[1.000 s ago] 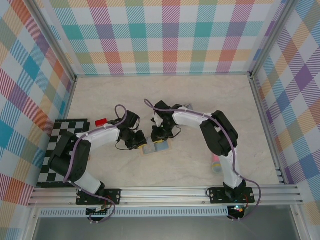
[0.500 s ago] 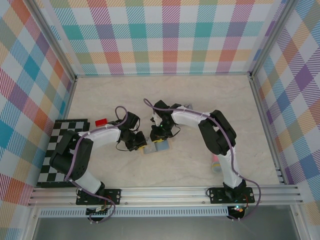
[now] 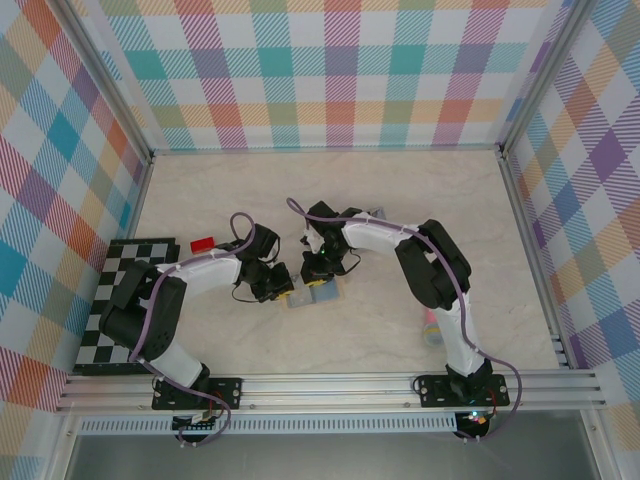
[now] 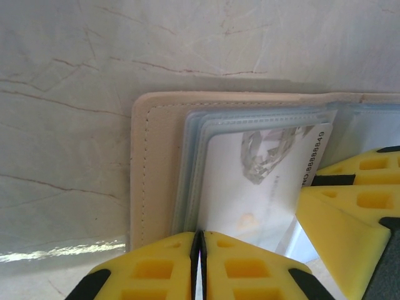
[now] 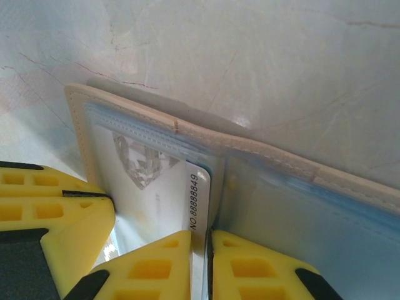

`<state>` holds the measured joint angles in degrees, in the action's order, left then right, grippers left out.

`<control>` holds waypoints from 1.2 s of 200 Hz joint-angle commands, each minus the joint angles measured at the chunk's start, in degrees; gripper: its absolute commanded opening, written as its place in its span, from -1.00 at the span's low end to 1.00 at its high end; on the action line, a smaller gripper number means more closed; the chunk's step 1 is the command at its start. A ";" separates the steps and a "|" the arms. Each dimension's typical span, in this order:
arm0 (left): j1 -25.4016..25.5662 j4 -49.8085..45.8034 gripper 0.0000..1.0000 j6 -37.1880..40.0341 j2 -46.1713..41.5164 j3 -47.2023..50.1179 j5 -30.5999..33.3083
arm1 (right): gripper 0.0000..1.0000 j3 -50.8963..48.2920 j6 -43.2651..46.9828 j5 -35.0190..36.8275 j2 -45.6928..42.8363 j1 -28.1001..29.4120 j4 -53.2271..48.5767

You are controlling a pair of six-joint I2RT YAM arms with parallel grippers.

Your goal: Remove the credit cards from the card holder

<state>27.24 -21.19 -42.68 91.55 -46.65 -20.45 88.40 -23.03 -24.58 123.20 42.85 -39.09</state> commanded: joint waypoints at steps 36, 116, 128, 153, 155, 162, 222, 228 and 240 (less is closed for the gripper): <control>0.35 -1.87 -0.72 -0.88 0.04 1.83 2.01 | -0.87 1.33 1.23 -0.65 -0.64 0.51 -1.46; 0.33 -2.80 -0.70 -0.57 -0.59 1.87 2.25 | -0.99 -2.45 0.97 -1.77 -4.78 -0.05 1.04; 0.30 -2.74 -0.72 -0.57 -0.58 1.99 2.24 | -0.98 -2.79 0.88 -2.54 -4.82 -0.11 1.42; 0.35 -2.63 -0.74 -0.57 -0.16 2.16 2.01 | -0.87 -2.49 0.79 -2.84 -3.51 -0.11 1.17; 0.29 -2.52 -0.74 -0.54 -0.15 2.18 2.00 | -0.85 -2.45 0.79 -2.84 -3.45 -0.11 1.07; 0.30 -2.55 -0.74 -0.57 -0.06 2.23 1.95 | -0.77 -2.36 0.70 -2.68 -3.00 -0.14 1.01; 0.32 -2.63 -0.74 -0.41 0.21 2.28 1.81 | -0.58 -1.57 1.04 -1.68 -0.50 -0.07 -0.45; 0.30 -2.63 -0.75 -0.45 0.21 2.28 1.82 | -0.58 -1.52 1.26 -1.87 -0.21 -0.05 -0.54; 0.31 -2.54 -0.74 -0.51 0.30 2.34 1.84 | -0.59 -1.39 1.66 -1.96 0.11 0.04 -0.67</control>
<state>27.24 -21.17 -42.85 91.11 -46.22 -20.05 86.21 -23.03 -25.41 121.51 42.81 -38.59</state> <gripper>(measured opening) 0.129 0.209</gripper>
